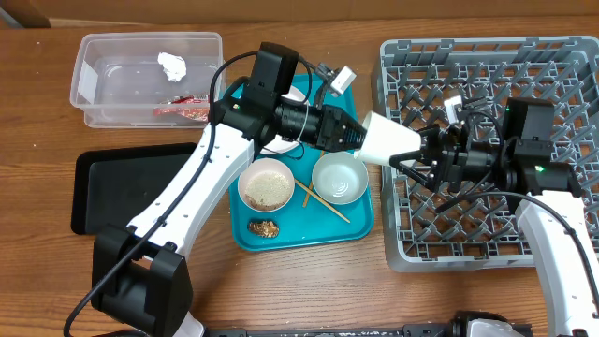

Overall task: Sort waste into correct bins and load items into the dishwasher
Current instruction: 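Lift the white cup and hand it to the right gripper, then place the white cup upside down in the dish rack with the right gripper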

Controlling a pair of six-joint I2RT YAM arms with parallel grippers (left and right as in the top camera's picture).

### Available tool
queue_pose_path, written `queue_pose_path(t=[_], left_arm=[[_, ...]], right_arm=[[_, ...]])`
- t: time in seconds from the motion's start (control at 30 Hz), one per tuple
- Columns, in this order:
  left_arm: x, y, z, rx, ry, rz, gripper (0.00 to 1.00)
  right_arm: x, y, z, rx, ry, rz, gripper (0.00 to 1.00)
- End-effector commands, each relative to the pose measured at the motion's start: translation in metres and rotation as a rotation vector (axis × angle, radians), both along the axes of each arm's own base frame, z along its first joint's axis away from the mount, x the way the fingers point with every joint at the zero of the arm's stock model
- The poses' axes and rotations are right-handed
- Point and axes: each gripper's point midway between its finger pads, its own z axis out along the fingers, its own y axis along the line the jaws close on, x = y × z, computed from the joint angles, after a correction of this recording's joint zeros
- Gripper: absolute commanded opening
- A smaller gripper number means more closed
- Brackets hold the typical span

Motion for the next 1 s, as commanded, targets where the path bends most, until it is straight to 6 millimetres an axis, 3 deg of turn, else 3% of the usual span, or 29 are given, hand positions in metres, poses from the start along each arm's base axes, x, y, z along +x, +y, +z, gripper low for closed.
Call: queue_pose_path(t=[0.0, 0.17, 0.47, 0.57, 0.6, 0.7, 0.77, 0.87, 0.97], left_arm=[[0.011, 0.003, -0.007, 0.055, -0.062, 0.049, 0.14], [0.011, 0.003, -0.007, 0.055, -0.073, 0.045, 0.29], [0.019, 0.009, -0.010, 0.071, -0.080, 0.077, 0.39], [0.027, 0.021, -0.014, 0.089, -0.072, 0.109, 0.54], [0.036, 0.035, -0.028, 0.170, -0.045, 0.176, 0.64], [0.046, 0.065, -0.061, 0.373, -0.025, 0.289, 0.66], [0.046, 0.104, -0.092, 0.598, 0.019, 0.388, 0.66], [0.041, 0.139, -0.108, 0.779, 0.044, 0.457, 0.66], [0.036, 0.168, -0.112, 0.920, 0.037, 0.511, 0.66]], right_arm=[[0.000, 0.000, 0.011, 0.004, -0.046, 0.007, 0.68], [0.002, 0.000, 0.009, -0.005, -0.041, -0.001, 0.62], [0.008, -0.002, 0.002, -0.045, -0.005, -0.043, 0.61], [0.017, -0.007, -0.010, -0.102, 0.049, -0.110, 0.60], [0.028, -0.014, -0.025, -0.175, 0.111, -0.195, 0.60], [0.039, -0.031, -0.053, -0.317, 0.191, -0.329, 0.59], [0.045, -0.050, -0.071, -0.433, 0.270, -0.455, 0.58], [0.049, -0.078, -0.077, -0.564, 0.345, -0.615, 0.58], [0.050, -0.114, -0.070, -0.693, 0.429, -0.805, 0.58]])
